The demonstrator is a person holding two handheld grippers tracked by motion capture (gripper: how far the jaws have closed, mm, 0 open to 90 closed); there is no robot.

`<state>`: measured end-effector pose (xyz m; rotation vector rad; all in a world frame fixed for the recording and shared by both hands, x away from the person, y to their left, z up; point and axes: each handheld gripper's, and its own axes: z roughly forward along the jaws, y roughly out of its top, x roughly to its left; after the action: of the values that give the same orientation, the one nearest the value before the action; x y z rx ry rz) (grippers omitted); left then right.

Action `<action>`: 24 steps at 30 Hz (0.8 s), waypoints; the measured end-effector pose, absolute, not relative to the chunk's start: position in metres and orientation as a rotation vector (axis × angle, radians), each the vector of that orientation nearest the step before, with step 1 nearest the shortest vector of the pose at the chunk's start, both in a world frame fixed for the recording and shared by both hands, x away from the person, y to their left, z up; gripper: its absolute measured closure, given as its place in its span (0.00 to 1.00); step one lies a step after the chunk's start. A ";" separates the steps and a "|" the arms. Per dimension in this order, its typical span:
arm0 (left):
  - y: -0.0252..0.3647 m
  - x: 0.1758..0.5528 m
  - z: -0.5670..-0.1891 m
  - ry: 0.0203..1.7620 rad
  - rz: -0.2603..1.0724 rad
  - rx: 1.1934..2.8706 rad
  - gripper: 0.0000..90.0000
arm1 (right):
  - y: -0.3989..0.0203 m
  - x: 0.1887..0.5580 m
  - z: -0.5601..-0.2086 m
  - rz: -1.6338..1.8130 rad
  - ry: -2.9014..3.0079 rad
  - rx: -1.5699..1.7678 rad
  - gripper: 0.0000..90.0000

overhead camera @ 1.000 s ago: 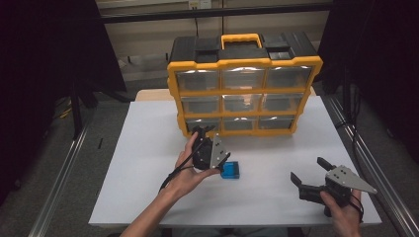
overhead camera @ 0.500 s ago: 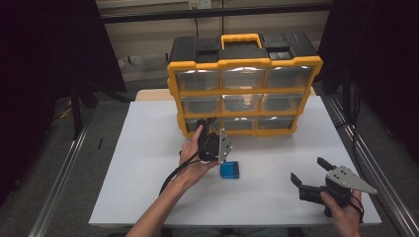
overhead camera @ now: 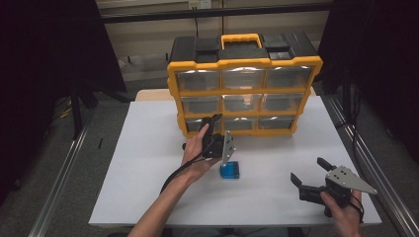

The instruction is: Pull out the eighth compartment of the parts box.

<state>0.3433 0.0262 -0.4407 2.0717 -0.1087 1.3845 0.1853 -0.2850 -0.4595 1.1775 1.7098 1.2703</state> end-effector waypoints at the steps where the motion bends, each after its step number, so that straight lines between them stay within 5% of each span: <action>1: 0.025 0.343 -0.442 -0.134 1.415 2.077 0.12 | -0.285 0.185 -0.460 1.272 1.711 1.179 0.00; 24: 0.008 0.348 -0.464 -0.336 1.726 2.100 0.39 | -0.285 0.185 -0.460 1.275 1.717 1.179 0.00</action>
<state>0.3475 0.0077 -0.4644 2.0997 -0.3357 1.7257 0.1852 -0.2852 -0.4596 1.1787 1.7170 1.2753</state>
